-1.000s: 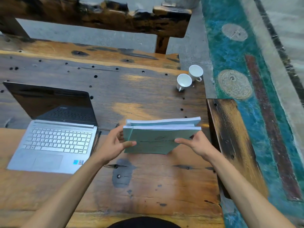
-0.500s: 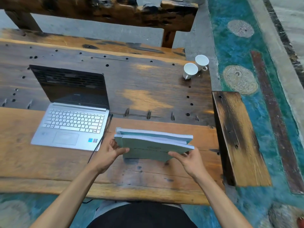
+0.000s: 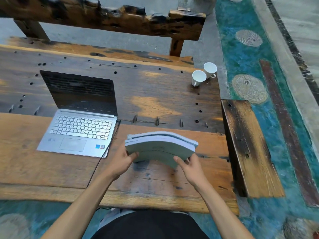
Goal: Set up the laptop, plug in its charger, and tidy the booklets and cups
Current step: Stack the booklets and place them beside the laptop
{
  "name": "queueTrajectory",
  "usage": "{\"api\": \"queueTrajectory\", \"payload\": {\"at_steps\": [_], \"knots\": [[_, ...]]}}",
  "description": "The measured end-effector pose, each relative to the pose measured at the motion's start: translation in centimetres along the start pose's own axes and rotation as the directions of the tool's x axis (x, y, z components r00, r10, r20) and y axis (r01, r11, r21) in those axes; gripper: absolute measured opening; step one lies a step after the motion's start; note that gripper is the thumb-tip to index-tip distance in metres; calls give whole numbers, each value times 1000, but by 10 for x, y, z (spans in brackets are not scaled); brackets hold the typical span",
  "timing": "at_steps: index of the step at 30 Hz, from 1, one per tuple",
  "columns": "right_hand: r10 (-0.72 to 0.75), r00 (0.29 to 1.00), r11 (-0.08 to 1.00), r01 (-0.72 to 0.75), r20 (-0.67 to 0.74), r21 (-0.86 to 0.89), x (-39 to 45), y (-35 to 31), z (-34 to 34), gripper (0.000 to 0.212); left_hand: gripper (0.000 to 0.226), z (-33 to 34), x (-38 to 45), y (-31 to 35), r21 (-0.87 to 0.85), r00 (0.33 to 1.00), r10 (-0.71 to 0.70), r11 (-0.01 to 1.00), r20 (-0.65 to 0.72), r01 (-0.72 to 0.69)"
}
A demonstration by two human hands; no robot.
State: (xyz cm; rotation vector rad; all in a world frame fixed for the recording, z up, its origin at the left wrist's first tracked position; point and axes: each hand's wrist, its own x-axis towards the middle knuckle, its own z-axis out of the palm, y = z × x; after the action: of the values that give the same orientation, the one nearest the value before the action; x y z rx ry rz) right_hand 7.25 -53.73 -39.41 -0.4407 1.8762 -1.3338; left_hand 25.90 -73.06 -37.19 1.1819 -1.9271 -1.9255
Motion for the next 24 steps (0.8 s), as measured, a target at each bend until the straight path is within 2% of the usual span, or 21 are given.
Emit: {"api": "queueTrajectory", "payload": {"at_steps": [3,6,12,17,24], "knots": [[12,1000,1000,-12,-1,27,3,1,-14,34,49,-15,4,-2,79,999,13,997,46,-17],[-41,999,999,41,3,-7,2,2,-24,29,48,-29,3,-3,144,992,42,988,116,-59],[-88,996,996,87,14,20,2,0,-24,34,53,-41,9,5,237,986,72,966,152,-107],[-101,994,995,100,41,22,5,-1,-17,34,54,-44,17,11,221,989,103,967,109,-125],[-103,995,995,103,21,-7,6,4,-23,36,52,-52,11,0,170,981,104,977,166,-132]]}}
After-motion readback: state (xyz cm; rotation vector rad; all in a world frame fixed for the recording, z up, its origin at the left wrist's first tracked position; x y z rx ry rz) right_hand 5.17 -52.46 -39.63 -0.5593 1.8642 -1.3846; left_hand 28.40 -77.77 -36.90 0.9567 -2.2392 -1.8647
